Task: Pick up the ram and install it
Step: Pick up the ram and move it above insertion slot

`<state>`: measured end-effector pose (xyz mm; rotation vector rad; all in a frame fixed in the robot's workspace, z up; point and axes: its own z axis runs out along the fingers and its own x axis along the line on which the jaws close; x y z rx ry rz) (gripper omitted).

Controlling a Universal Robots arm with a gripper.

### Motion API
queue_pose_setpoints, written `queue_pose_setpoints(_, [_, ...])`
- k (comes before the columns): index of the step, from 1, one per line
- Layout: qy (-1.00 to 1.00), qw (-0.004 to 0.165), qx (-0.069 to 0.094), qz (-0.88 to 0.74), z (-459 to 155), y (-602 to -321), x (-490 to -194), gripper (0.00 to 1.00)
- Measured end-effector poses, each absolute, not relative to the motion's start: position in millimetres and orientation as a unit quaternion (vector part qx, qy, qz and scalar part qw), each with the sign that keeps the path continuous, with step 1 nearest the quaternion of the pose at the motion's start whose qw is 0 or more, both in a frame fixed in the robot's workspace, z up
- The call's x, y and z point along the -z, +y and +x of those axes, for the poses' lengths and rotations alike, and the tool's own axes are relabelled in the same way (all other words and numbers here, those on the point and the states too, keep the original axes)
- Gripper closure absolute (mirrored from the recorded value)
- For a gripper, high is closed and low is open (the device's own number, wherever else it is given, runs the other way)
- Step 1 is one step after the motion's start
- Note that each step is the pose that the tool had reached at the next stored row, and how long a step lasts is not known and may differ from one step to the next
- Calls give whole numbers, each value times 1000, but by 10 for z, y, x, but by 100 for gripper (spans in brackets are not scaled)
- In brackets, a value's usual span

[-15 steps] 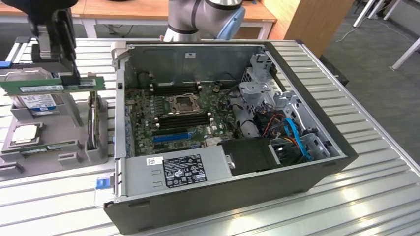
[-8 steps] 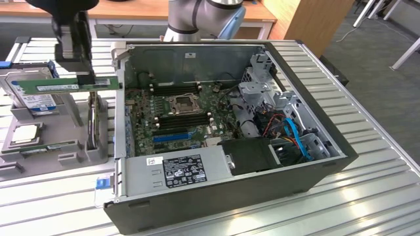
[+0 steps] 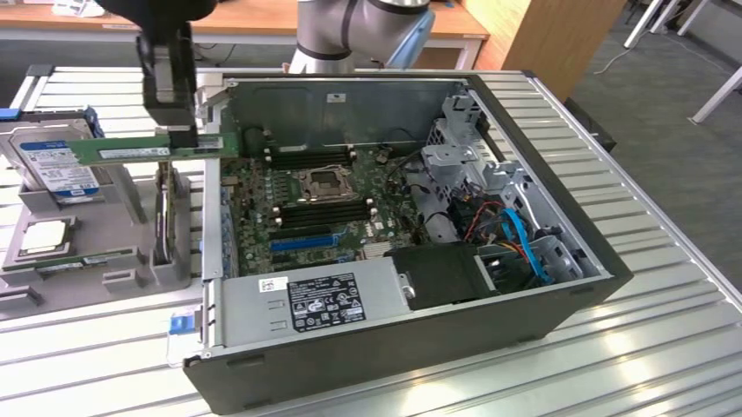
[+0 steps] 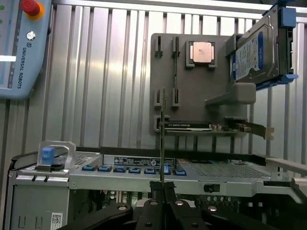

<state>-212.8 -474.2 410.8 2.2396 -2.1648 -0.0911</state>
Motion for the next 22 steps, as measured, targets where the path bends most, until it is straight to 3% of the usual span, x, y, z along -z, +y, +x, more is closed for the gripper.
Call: queue_pose_setpoints(22, [-694,20,37,718,-1243,-4743,-4107,88])
